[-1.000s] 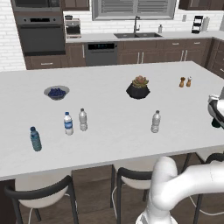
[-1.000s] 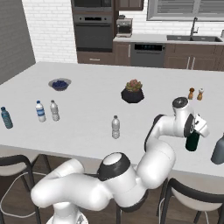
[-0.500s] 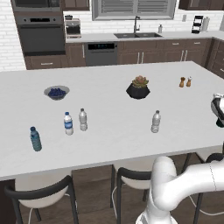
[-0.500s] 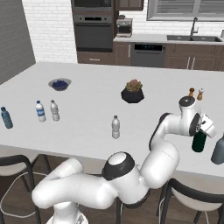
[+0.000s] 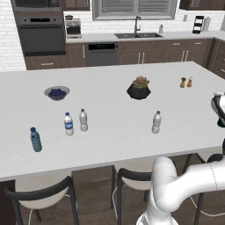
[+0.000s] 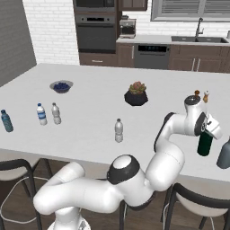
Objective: Move the plastic bottles in the middle to the plastics group, and the glass bottles in the middle to the glass group.
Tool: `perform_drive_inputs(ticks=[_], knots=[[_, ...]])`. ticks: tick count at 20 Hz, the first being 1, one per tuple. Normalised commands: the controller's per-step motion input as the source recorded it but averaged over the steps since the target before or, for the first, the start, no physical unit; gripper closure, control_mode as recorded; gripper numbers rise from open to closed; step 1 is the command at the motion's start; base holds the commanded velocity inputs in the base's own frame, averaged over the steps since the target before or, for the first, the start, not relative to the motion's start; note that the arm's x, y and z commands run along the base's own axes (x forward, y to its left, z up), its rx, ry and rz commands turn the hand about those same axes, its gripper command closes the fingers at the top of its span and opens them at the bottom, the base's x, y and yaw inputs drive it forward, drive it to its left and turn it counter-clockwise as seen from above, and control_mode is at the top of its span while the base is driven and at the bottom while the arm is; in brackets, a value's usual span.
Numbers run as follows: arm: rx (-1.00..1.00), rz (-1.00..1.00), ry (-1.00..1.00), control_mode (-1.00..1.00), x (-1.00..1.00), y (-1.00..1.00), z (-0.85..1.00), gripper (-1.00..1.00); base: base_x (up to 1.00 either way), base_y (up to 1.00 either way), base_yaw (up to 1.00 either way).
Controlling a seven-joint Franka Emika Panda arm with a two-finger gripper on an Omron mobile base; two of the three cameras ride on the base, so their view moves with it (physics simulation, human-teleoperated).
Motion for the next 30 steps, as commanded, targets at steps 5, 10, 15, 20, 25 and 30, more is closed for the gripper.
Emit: perform_drive_inputs(ticks=[5,10,15,20,25,30], knots=[[0.0,0.0,0.0,-1.0,0.0,0.0,0.0,-1.0,0.0,0.0,0.0],[0.0,0.0,-0.02,-1.0,-0.03,0.0,0.0,-1.0,0.0,0.0,0.0],[0.0,0.0,0.0,-1.0,0.0,0.0,0.0,-1.0,0.0,0.0,0.0],[0.0,0.0,-0.02,-1.0,-0.13,0.0,0.23,-1.0,0.0,0.0,0.0],[0.0,0.0,-0.01,-1.0,-0.26,0.0,0.84,-1.0,0.0,0.0,0.0],[-0.01,0.1,0.02,-1.0,-0.54,0.15,0.86,-1.0,0.0,0.0,0.0]])
